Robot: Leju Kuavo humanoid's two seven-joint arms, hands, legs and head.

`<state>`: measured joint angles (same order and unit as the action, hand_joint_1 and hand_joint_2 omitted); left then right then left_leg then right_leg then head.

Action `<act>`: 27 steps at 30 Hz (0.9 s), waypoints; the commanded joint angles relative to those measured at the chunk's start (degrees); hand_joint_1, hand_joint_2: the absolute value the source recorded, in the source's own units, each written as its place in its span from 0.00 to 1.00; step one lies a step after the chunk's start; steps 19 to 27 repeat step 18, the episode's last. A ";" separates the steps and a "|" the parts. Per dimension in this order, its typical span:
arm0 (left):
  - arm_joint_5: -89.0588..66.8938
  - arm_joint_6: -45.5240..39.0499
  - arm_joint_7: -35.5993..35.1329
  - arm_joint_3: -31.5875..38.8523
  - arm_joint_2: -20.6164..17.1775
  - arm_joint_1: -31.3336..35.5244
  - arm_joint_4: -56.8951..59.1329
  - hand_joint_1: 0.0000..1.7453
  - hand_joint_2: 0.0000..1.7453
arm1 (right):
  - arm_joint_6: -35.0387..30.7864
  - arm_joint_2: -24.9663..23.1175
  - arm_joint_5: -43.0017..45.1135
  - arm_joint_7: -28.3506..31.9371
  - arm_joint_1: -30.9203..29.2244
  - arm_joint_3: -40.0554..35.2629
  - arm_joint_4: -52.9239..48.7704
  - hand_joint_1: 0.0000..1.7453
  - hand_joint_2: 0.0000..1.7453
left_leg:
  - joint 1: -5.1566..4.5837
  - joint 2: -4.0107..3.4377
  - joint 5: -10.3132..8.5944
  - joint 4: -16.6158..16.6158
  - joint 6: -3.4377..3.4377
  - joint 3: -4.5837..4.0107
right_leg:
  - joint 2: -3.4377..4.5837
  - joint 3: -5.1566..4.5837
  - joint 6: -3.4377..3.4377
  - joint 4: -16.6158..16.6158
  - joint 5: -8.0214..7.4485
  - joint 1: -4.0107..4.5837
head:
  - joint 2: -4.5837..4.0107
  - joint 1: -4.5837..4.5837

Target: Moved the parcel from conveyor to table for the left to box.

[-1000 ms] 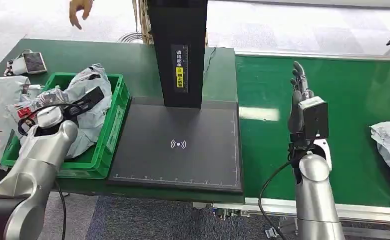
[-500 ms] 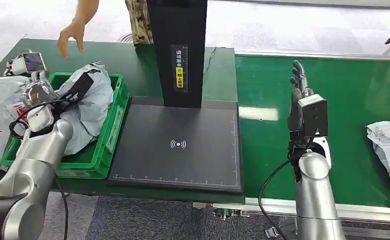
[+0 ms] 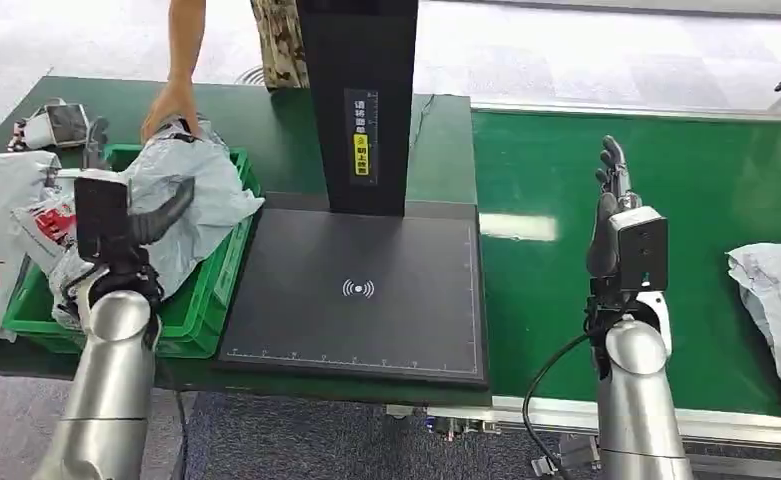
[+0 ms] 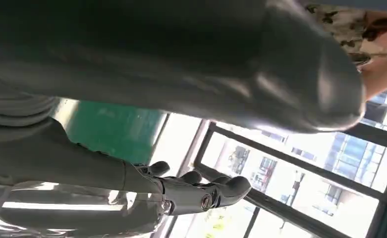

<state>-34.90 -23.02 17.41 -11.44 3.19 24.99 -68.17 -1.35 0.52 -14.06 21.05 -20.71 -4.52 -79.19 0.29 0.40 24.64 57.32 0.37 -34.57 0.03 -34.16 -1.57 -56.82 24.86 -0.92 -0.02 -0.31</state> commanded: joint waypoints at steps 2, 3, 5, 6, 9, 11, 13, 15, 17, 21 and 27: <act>0.55 0.18 1.02 -4.89 1.68 -3.42 -0.56 0.00 1.00 | 0.30 1.61 -0.25 -0.39 0.72 -1.13 0.97 0.00 0.00 | 0.04 -0.08 0.05 -0.09 -0.06 0.25 | 0.04 0.24 0.11 0.09 0.03 0.06 | 0.00 0.00; 0.57 0.23 1.02 -4.79 1.55 -3.53 -1.09 0.00 1.00 | 0.31 1.71 -0.26 -0.39 0.64 -1.08 1.04 0.00 0.00 | 0.02 -0.02 0.04 -0.07 -0.05 0.19 | 0.00 0.17 0.10 0.04 0.04 0.03 | 0.00 0.02; 4.95 3.19 2.69 -4.17 2.05 -3.96 -2.35 0.00 1.00 | 0.31 1.78 -0.26 -0.39 0.53 -1.13 1.08 0.00 0.00 | 0.04 -0.01 0.05 -0.06 -0.06 0.21 | -0.02 0.19 0.11 0.04 0.06 0.06 | 0.00 0.00; 11.87 8.53 5.44 -3.84 2.13 -4.94 -4.04 0.00 1.00 | 0.35 1.92 -0.24 -0.38 0.18 -1.38 1.41 0.00 0.00 | 0.03 0.00 0.06 -0.08 -0.07 0.27 | -0.04 0.26 0.13 0.06 0.08 0.06 | 0.00 0.00; 21.45 24.25 6.17 -8.04 0.85 -6.96 -6.42 0.00 1.00 | 0.87 1.60 0.27 -0.28 -0.90 -2.04 2.70 0.00 0.00 | 0.03 -0.15 0.08 -0.05 -0.02 0.21 | 0.11 0.15 0.08 0.03 0.04 0.06 | 0.00 0.00; 22.32 27.29 5.19 -10.12 1.25 -7.42 -3.40 0.00 1.00 | 0.93 1.10 0.27 -0.23 -1.15 -2.73 3.90 0.00 0.00 | 0.03 -0.15 0.10 -0.07 -0.03 0.28 | 0.10 0.23 0.09 0.04 0.06 0.06 | 0.00 0.02; 26.98 31.78 4.28 -10.62 3.66 -5.81 4.96 0.00 1.00 | 3.89 0.93 1.65 -1.84 -0.94 -4.65 5.96 0.00 0.00 | 0.01 -0.07 0.03 -0.11 -0.01 0.23 | 0.05 0.21 0.06 0.07 0.03 0.02 | 0.00 0.00; 33.53 36.55 4.68 -9.69 5.36 -4.16 11.12 0.00 1.00 | 9.50 -0.57 7.72 -3.21 -0.58 -5.18 9.05 0.00 0.00 | 0.02 0.03 0.02 -0.18 -0.02 0.36 | -0.07 0.39 0.07 0.16 0.06 0.03 | 0.00 0.04; 36.45 38.65 4.89 -9.83 6.18 -2.95 14.62 0.00 1.00 | 8.39 -1.06 7.20 -1.58 0.15 -7.27 11.68 0.00 0.00 | 0.04 -0.05 0.00 -0.25 -0.03 0.45 | 0.01 0.46 0.08 0.25 0.00 0.06 | 0.00 0.02; 36.45 38.65 4.89 -9.83 6.18 -2.95 14.62 0.00 1.00 | 8.39 -1.06 7.20 -1.58 0.15 -7.27 11.68 0.00 0.00 | 0.03 -0.03 -0.01 -0.27 -0.03 0.47 | 0.00 0.49 0.09 0.26 0.00 0.05 | 0.00 0.02; 36.45 38.65 4.89 -9.83 6.18 -2.95 14.62 0.00 1.00 | 8.39 -1.06 7.20 -1.58 0.15 -7.27 11.68 0.00 0.00 | 0.03 -0.03 -0.01 -0.27 -0.03 0.47 | 0.00 0.49 0.09 0.26 0.00 0.05 | 0.00 0.02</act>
